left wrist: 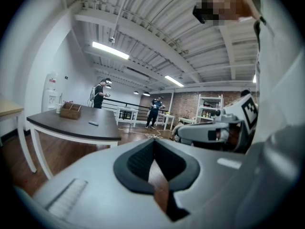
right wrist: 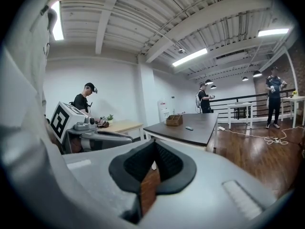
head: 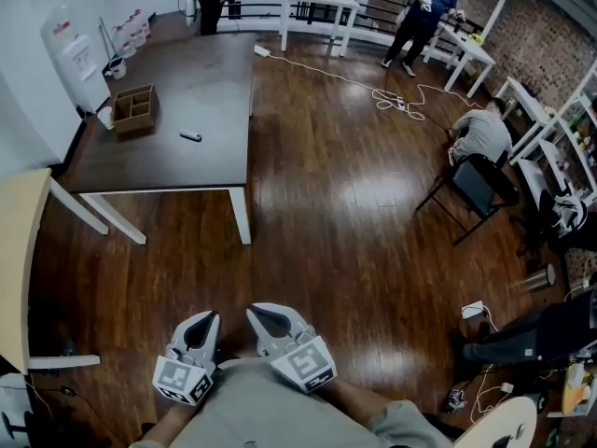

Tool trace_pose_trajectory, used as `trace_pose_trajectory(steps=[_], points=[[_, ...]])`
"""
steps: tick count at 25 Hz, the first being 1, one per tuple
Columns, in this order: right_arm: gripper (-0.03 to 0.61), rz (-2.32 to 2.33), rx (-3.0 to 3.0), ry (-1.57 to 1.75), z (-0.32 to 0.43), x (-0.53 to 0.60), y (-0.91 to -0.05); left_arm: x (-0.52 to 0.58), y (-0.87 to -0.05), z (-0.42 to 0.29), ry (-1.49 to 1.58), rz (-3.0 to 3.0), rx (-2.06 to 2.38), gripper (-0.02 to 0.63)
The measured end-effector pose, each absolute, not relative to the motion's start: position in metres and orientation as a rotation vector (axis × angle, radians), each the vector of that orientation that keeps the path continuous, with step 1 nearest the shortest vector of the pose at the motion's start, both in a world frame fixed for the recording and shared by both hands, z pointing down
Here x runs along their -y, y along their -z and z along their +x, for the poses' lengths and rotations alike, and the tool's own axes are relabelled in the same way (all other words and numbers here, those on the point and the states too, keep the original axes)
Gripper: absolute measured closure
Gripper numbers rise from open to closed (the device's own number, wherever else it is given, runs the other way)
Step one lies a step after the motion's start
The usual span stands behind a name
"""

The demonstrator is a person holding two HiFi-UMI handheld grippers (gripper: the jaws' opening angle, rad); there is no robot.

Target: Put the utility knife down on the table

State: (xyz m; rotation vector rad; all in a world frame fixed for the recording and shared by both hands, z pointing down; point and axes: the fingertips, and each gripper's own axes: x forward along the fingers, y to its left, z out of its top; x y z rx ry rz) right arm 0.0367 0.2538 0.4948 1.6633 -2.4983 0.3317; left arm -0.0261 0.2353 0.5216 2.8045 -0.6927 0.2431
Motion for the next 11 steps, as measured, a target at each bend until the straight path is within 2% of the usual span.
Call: trace_pose_trajectory(steps=[11], points=[[0.580,1.635,2.522,-0.324,0.032,-0.254,-0.493,-0.236,-0.524,-0.037,-0.227,2.786,0.733,0.617]])
